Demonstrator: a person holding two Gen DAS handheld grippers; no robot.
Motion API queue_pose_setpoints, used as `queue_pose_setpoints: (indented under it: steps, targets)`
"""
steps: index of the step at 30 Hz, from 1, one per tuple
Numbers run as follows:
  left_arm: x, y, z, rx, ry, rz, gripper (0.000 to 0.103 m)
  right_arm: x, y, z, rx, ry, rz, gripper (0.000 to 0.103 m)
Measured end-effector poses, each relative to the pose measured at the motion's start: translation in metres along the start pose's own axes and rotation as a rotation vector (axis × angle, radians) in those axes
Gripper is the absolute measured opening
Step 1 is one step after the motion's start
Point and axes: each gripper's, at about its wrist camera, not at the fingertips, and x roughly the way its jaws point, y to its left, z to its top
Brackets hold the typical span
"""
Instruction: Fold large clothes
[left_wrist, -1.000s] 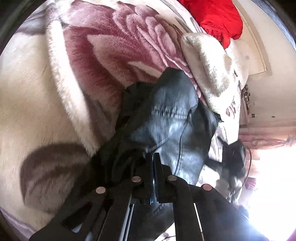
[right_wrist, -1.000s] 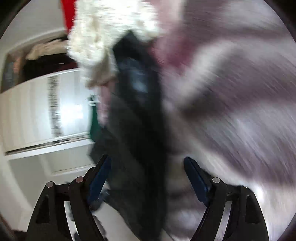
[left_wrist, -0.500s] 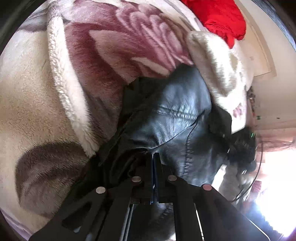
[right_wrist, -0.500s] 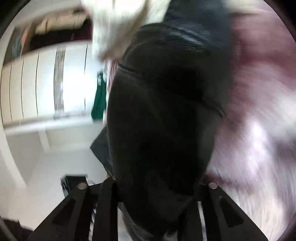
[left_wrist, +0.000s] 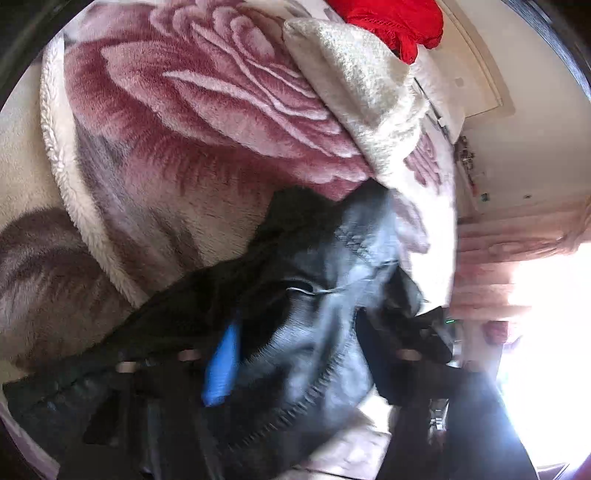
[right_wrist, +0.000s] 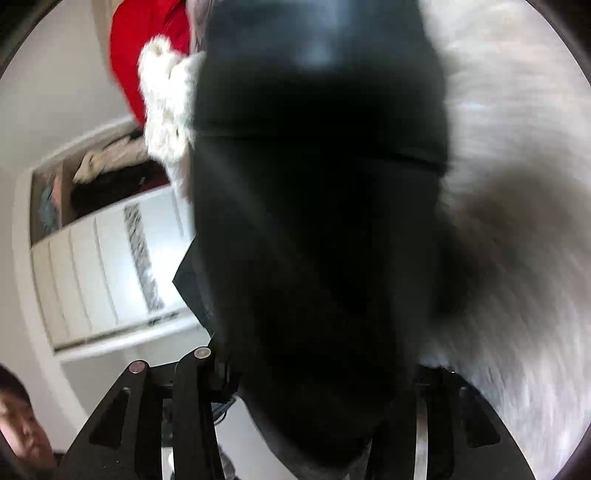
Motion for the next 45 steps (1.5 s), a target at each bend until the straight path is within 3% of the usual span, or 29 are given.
queue_pose_setpoints:
  steps: [1,2,3,5,7,13,18,19,21,22,25,28,32,37,39,42,44,45]
  targets:
    - [0.01,0.003,0.0,0.012,-0.006,0.053,0.023,0.005,0.002,0.003,-0.014,0.019,0.017,0.05]
    - [0.016,0.01,0.001,0.008,-0.006,0.058,0.022,0.01,0.004,0.006,-0.029,0.038,0.028,0.053]
    - [0.021,0.017,0.003,-0.007,-0.006,0.058,0.022,0.015,0.007,0.01,-0.041,0.052,0.031,0.055]
    - [0.028,0.029,0.007,-0.053,-0.006,0.035,0.022,0.022,0.016,0.013,-0.062,0.07,0.042,0.072]
    - [0.03,0.032,0.01,-0.049,-0.001,0.029,0.022,0.027,0.026,0.013,-0.087,0.096,0.052,0.078]
    - [0.028,0.033,0.007,-0.032,0.014,0.01,0.022,0.029,0.022,-0.003,-0.109,0.162,0.029,0.078]
    - [0.026,0.036,0.005,-0.016,0.01,0.006,0.023,0.045,0.031,0.014,-0.086,0.074,0.028,0.079]
    - [0.026,0.038,0.006,-0.02,0.008,0.003,0.023,0.048,0.034,0.016,-0.089,0.058,0.027,0.076]
    - [0.027,0.041,0.007,-0.025,0.004,-0.005,0.023,0.051,0.041,0.017,-0.099,0.015,-0.021,0.038]
    - [0.028,0.041,0.006,-0.022,0.002,-0.005,0.023,0.053,0.045,0.015,-0.111,0.003,-0.063,0.029]
    - [0.032,0.041,0.006,-0.014,0.009,0.002,0.023,0.05,0.068,0.003,-0.147,-0.061,-0.133,0.017]
    - [0.035,0.045,0.006,-0.027,0.016,-0.021,0.024,0.052,0.114,-0.017,-0.269,-0.078,-0.163,0.016]
    - [0.036,0.051,0.005,-0.038,0.012,-0.053,0.025,0.079,0.186,-0.068,-0.547,-0.014,-0.255,0.016]
    - [0.021,0.069,-0.002,-0.118,0.002,-0.137,0.025,0.113,0.229,-0.12,-0.824,0.019,-0.388,0.015]
    - [-0.01,0.087,-0.01,-0.201,-0.032,-0.177,0.025,0.122,0.247,-0.145,-0.978,-0.003,-0.46,0.015]
    - [-0.074,0.119,-0.034,-0.29,-0.166,-0.197,0.023,0.138,0.261,-0.189,-1.202,0.002,-0.545,0.015]
    - [-0.114,0.146,-0.057,-0.36,-0.231,-0.196,0.026,0.157,0.26,-0.223,-1.355,0.026,-0.594,0.015]
    - [-0.135,0.164,-0.073,-0.406,-0.265,-0.196,0.034,0.169,0.257,-0.244,-1.447,0.036,-0.624,0.015]
